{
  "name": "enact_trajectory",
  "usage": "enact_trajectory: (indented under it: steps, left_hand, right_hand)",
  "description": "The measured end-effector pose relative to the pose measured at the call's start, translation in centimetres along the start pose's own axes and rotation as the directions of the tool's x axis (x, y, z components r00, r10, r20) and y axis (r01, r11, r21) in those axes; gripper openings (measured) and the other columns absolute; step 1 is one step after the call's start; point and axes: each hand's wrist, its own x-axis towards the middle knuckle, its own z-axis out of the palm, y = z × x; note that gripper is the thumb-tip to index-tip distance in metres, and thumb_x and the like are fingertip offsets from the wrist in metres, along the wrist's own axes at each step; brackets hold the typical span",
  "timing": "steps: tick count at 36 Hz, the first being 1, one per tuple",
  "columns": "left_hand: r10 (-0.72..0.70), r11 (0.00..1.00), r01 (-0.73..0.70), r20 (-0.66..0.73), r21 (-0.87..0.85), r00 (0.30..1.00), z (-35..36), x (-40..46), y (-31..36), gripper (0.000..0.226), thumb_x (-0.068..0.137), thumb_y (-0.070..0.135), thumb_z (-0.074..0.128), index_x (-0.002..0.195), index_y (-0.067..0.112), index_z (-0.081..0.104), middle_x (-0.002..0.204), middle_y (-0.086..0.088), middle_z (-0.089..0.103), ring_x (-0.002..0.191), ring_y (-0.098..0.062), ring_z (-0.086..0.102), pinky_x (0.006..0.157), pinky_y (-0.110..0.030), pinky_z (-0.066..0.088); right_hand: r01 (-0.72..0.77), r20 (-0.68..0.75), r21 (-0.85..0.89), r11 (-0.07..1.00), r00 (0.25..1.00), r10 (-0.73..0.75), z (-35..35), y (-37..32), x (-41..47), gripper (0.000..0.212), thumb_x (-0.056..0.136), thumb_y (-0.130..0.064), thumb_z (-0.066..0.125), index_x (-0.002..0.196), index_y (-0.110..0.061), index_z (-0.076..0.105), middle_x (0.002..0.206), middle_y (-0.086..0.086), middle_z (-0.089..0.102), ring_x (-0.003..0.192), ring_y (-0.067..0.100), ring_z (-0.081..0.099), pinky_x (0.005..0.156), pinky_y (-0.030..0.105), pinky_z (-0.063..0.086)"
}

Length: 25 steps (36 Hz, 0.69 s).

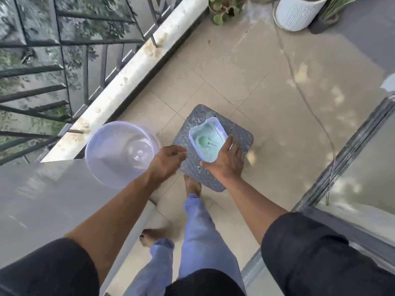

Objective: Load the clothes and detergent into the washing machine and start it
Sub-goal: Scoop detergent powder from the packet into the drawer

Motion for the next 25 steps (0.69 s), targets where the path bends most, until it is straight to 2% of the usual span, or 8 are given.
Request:
enact_trajectory:
  steps: [5, 8, 10, 14, 18, 19, 22, 25]
  left_hand:
    - [-0.017, 1.0, 0.017, 0.003, -0.007, 1.0, 0.6, 0.8, 0.0, 0.03, 0.104, 0.023, 0.065, 0.132, 0.016, 0.07, 0.112, -0.006, 0.071, 0.096, -0.024, 0.067, 0.085, -0.042, 0.06]
    - [-0.024, 0.999, 0.024, -0.002, -0.037, 1.0, 0.3, 0.8, 0.1, 0.032, 0.104, 0.025, 0.065, 0.135, 0.015, 0.068, 0.112, -0.006, 0.07, 0.099, -0.025, 0.066, 0.085, -0.042, 0.06]
    - [-0.029, 0.997, 0.028, -0.009, -0.072, 1.0, 0.0, 0.5, 0.3, 0.032, 0.104, 0.027, 0.066, 0.134, 0.014, 0.068, 0.111, -0.006, 0.07, 0.104, -0.029, 0.068, 0.091, -0.047, 0.061]
    - [-0.045, 0.985, 0.04, -0.029, -0.168, 0.999, -1.1, -0.4, 0.7, 0.026, 0.104, 0.032, 0.067, 0.126, 0.019, 0.069, 0.127, -0.01, 0.071, 0.119, -0.034, 0.068, 0.103, -0.052, 0.059]
    - [-0.015, 0.966, 0.005, -0.038, -0.259, 0.999, -2.9, -1.7, 0.7, 0.024, 0.102, 0.038, 0.068, 0.113, 0.017, 0.065, 0.111, -0.007, 0.062, 0.104, -0.026, 0.062, 0.098, -0.049, 0.059]
    - [-0.012, 0.958, 0.001, -0.038, -0.287, 0.999, -3.4, -2.2, 0.7, 0.026, 0.101, 0.042, 0.069, 0.112, 0.019, 0.062, 0.114, -0.003, 0.06, 0.106, -0.024, 0.06, 0.096, -0.047, 0.058]
    - [-0.013, 0.915, -0.011, -0.056, -0.402, 0.998, -5.2, -3.9, 0.7, 0.043, 0.09, 0.058, 0.073, 0.119, 0.028, 0.064, 0.138, 0.003, 0.06, 0.129, -0.022, 0.055, 0.108, -0.051, 0.051]
    - [0.016, 0.843, -0.078, -0.12, -0.533, 0.993, -7.3, -6.2, 0.3, 0.045, 0.076, 0.064, 0.076, 0.111, 0.039, 0.062, 0.141, 0.006, 0.058, 0.137, -0.022, 0.051, 0.109, -0.051, 0.047]
  right_hand:
    - [0.013, -0.025, 0.142, 0.99, 1.0, -0.009, 0.3, 0.4, -0.2, 0.138, 0.056, -0.058, 0.094, 0.159, -0.013, 0.014, 0.156, 0.017, 0.035, 0.14, 0.039, 0.047, 0.108, 0.047, 0.046]
    - [0.03, -0.048, 0.172, 0.985, 0.999, -0.022, -0.2, 0.4, -0.8, 0.129, 0.056, -0.054, 0.092, 0.156, -0.015, 0.021, 0.15, 0.015, 0.04, 0.134, 0.039, 0.05, 0.103, 0.048, 0.048]
    - [0.053, -0.074, 0.18, 0.982, 0.996, -0.04, -0.7, 0.3, -1.3, 0.123, 0.056, -0.053, 0.091, 0.153, -0.016, 0.025, 0.146, 0.012, 0.042, 0.131, 0.038, 0.051, 0.099, 0.046, 0.05]
    - [0.103, -0.11, 0.183, 0.978, 0.99, -0.084, -2.1, -0.5, -2.5, 0.118, 0.056, -0.051, 0.09, 0.15, -0.018, 0.028, 0.142, 0.01, 0.044, 0.13, 0.035, 0.05, 0.097, 0.043, 0.051]
    - [0.206, -0.137, 0.176, 0.963, 0.973, -0.184, -4.4, -2.2, -4.2, 0.117, 0.055, -0.053, 0.088, 0.15, -0.021, 0.026, 0.143, 0.007, 0.043, 0.129, 0.035, 0.05, 0.09, 0.044, 0.053]
    - [0.241, -0.148, 0.169, 0.956, 0.965, -0.217, -5.1, -2.6, -4.7, 0.117, 0.055, -0.053, 0.088, 0.15, -0.021, 0.027, 0.144, 0.007, 0.042, 0.13, 0.034, 0.049, 0.09, 0.044, 0.053]
    - [0.346, -0.163, 0.145, 0.927, 0.932, -0.323, -7.3, -4.1, -6.4, 0.12, 0.055, -0.055, 0.087, 0.152, -0.023, 0.024, 0.145, 0.007, 0.043, 0.131, 0.032, 0.047, 0.097, 0.044, 0.052]
    - [0.438, -0.145, 0.134, 0.889, 0.896, -0.42, -9.8, -5.7, -8.4, 0.121, 0.055, -0.063, 0.084, 0.153, -0.029, 0.022, 0.145, 0.003, 0.043, 0.133, 0.028, 0.047, 0.101, 0.043, 0.048]
